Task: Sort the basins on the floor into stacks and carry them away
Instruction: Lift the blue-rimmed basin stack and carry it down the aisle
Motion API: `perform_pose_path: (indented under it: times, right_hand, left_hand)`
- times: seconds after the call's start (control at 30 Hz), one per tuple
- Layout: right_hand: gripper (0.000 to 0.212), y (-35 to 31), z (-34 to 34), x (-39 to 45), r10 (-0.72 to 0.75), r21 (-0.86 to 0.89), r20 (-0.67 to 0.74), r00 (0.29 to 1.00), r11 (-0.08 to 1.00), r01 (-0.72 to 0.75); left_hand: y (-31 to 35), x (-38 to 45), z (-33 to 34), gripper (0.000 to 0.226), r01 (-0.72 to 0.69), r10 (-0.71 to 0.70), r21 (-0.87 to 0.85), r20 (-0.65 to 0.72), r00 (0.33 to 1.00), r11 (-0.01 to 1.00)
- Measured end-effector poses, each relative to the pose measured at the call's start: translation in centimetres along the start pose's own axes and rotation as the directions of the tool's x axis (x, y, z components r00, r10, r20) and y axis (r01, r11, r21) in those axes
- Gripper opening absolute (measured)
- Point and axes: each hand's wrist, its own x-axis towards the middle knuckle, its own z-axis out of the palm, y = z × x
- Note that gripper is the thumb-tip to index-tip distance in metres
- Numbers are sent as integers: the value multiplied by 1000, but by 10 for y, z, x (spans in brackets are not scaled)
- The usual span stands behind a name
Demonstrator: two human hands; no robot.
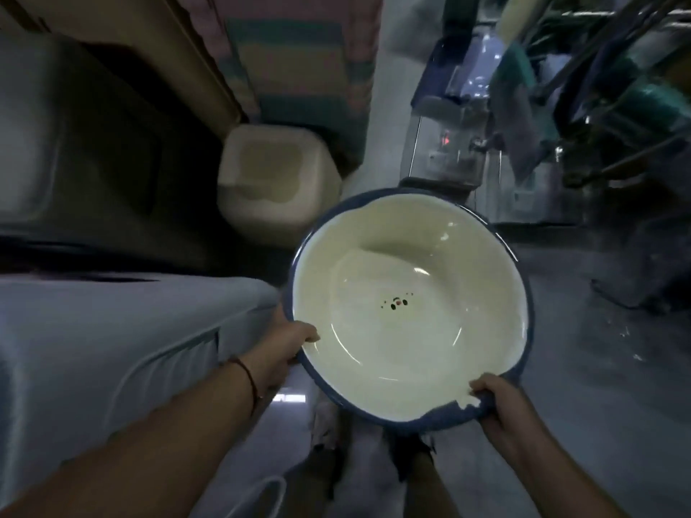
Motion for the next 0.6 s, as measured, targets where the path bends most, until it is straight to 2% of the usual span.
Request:
perform_pose_path:
  times: [0.1, 0.2, 0.3, 0.43, 0.53, 0.6]
  right_hand:
    - [23, 12, 15, 72, 9, -60, 11, 1000, 998, -8]
    - [17, 30, 18, 113, 20, -178, -18, 1000, 984, -23]
    - [10, 43, 18, 139, 47, -231, -39, 998, 971, -55]
    - [13, 48, 17, 152, 90, -218, -88, 992, 970, -107]
    - [9, 33, 14, 136, 92, -432, -18, 996, 897, -91]
    - [19, 8, 14, 111, -19, -608, 17, 1000, 793, 25]
  left_hand:
    - [-38, 61, 15, 55, -8, 8, -21, -38, 999, 1000]
    - [-88, 98, 22, 72, 58, -57, 4, -53, 997, 998]
    - [-118, 115, 31, 66, 59, -56, 24, -113, 992, 998]
    - [-128, 124, 32, 61, 59, -55, 19, -156, 986, 998]
    - [-117, 112, 25, 69, 81, -68, 140, -93, 993, 987]
    - [-97, 91, 21, 81, 31, -5, 289, -92, 996, 957]
